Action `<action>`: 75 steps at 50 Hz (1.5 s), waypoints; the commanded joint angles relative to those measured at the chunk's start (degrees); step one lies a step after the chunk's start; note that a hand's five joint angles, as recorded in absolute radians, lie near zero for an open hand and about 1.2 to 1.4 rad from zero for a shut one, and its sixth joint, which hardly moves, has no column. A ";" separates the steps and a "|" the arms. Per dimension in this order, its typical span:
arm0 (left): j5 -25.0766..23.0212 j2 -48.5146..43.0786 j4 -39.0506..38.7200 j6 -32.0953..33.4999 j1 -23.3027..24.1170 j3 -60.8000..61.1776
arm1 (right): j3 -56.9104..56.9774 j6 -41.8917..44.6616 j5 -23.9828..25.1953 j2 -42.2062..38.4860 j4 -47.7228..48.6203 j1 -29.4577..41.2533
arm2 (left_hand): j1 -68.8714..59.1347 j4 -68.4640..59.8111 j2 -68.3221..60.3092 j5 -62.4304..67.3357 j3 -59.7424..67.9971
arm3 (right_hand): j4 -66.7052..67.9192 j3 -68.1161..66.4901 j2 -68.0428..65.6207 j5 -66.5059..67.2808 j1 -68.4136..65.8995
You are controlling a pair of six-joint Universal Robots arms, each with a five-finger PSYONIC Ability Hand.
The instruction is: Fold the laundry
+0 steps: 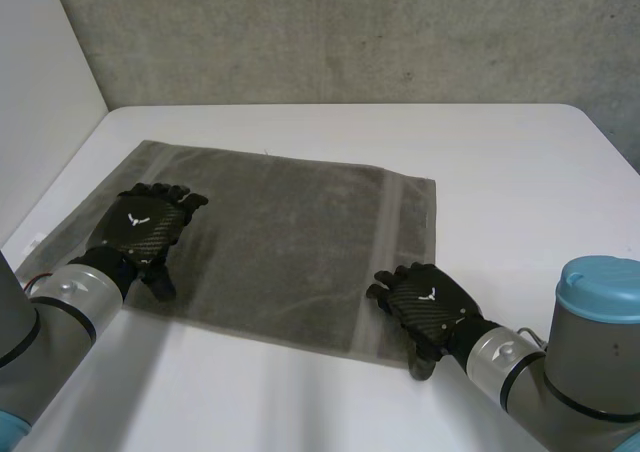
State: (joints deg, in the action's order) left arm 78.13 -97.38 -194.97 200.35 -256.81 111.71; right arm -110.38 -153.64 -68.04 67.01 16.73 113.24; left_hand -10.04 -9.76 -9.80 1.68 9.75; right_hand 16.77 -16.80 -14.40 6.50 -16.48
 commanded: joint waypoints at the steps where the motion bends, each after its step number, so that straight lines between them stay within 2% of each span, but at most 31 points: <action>1: 0.00 0.00 -0.24 -0.05 0.00 0.00 | 2.00 -0.08 -0.08 -1.70 0.76 0.22 | -0.34 -0.62 -0.59 -1.29 0.64 | 2.39 -2.36 -4.76 2.66 -2.67; 22: 0.00 -0.18 -0.33 -0.05 -0.09 0.00 | 7.10 -0.26 -0.78 -3.99 2.43 1.45 | -0.34 -0.62 -0.59 -1.29 0.64 | 6.77 -6.74 -9.14 7.04 -7.05; 30: 0.00 -0.18 -0.33 -0.05 -0.09 0.00 | 8.07 0.01 -0.87 -6.36 2.34 2.68 | -0.34 -0.62 -0.59 -1.29 0.64 | 20.90 -20.87 -23.27 21.17 -21.19; 32: 0.00 -0.18 -0.33 0.04 -0.09 0.00 | 8.16 -0.08 -0.87 -6.63 2.34 2.77 | -0.34 -0.62 -0.59 -1.29 0.64 | 31.78 -31.75 -34.15 32.05 -32.07; 35: 0.00 -0.18 -0.33 0.04 -0.09 0.00 | 8.25 -0.08 -0.96 -6.63 2.34 2.77 | -0.34 -0.62 -0.59 -1.29 0.64 | 36.38 -36.35 -38.74 36.65 -36.66; 37: 0.00 -0.18 -0.33 0.04 -0.09 0.00 | 8.60 -0.17 -1.13 -6.63 2.26 2.77 | -0.34 -0.62 -0.59 -1.29 0.64 | 48.09 -48.06 -50.45 48.36 -48.37; 38: 0.00 -0.18 -0.33 0.04 -0.09 0.00 | 8.60 -0.17 -1.13 -6.63 2.26 2.77 | -0.34 -0.62 -0.59 -1.29 0.64 | 48.15 -48.12 -50.52 48.42 -48.44; 40: 0.00 -0.18 -0.33 0.04 -0.18 0.00 | 8.77 -0.25 -1.31 -6.10 2.26 2.51 | -0.34 -0.62 -0.59 -1.29 0.64 | 61.88 -61.85 -64.24 62.15 -62.16; 52: 0.00 -0.09 -0.33 -0.05 -0.27 0.00 | 8.51 -0.43 -3.68 -1.27 1.20 1.46 | -0.34 -0.62 -0.59 -1.29 0.64 | 63.23 -63.20 -65.60 63.50 -63.52; 57: 0.00 -0.09 -0.33 -0.05 -0.35 0.00 | 7.72 0.36 -2.80 1.20 -2.75 -3.38 | -0.34 -0.62 -0.59 -1.29 0.64 | 63.23 -63.20 -65.60 63.50 -63.52; 62: -0.09 -0.09 -0.33 -0.05 -0.27 0.00 | 8.25 6.60 -2.19 1.90 -8.38 -10.24 | -0.34 -0.62 -0.59 -1.29 0.64 | 63.23 -63.20 -65.60 63.50 -63.52; 64: -0.09 -0.18 -0.33 0.04 -0.27 0.00 | 8.86 16.13 -2.01 1.81 -10.48 -17.14 | -0.34 -0.62 -0.59 -1.29 0.64 | 63.23 -63.20 -65.60 63.50 -63.52; 65: -0.09 -0.18 -0.33 0.04 -0.27 0.00 | 8.86 16.18 -2.01 1.81 -10.49 -17.18 | -0.34 -0.62 -0.59 -1.29 0.64 | 63.23 -63.20 -65.60 63.50 -63.52; 67: -0.09 -0.26 -0.33 0.04 -0.27 0.09 | 10.00 25.97 -1.58 1.20 -12.15 -22.52 | -0.34 -0.62 -0.59 -1.29 0.64 | 63.23 -63.20 -65.60 63.50 -63.52; 68: -0.09 -0.26 -0.33 0.13 -0.18 0.09 | 10.01 26.02 -1.57 1.20 -12.16 -22.54 | -0.34 -0.62 -0.59 -1.29 0.64 | 63.23 -63.20 -65.60 63.50 -63.52; 69: -0.09 -0.35 -0.33 0.13 -0.09 0.17 | 10.61 29.59 -0.88 0.76 -12.59 -24.37 | -0.34 -0.62 -0.59 -1.29 0.64 | 63.23 -63.20 -65.60 63.50 -63.52; 72: -0.09 -0.70 -0.24 0.31 0.00 0.18 | 12.19 31.73 0.35 -0.64 -12.77 -26.49 | -0.34 -0.62 -0.59 -1.29 0.64 | 63.23 -63.20 -65.60 63.50 -63.52; 75: -0.09 -0.79 -0.24 0.48 0.00 0.18 | 13.69 30.25 1.32 -1.26 -12.69 -27.11 | -0.34 -0.62 -0.59 -1.29 0.64 | 63.23 -63.20 -65.60 63.50 -63.52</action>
State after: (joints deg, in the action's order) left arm 78.04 -97.86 -195.26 200.55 -256.90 111.85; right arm -99.32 -124.90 -68.54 67.41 4.05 88.59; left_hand -10.04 -9.75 -9.75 1.68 9.76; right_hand 76.61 -76.63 -75.39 66.01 -75.64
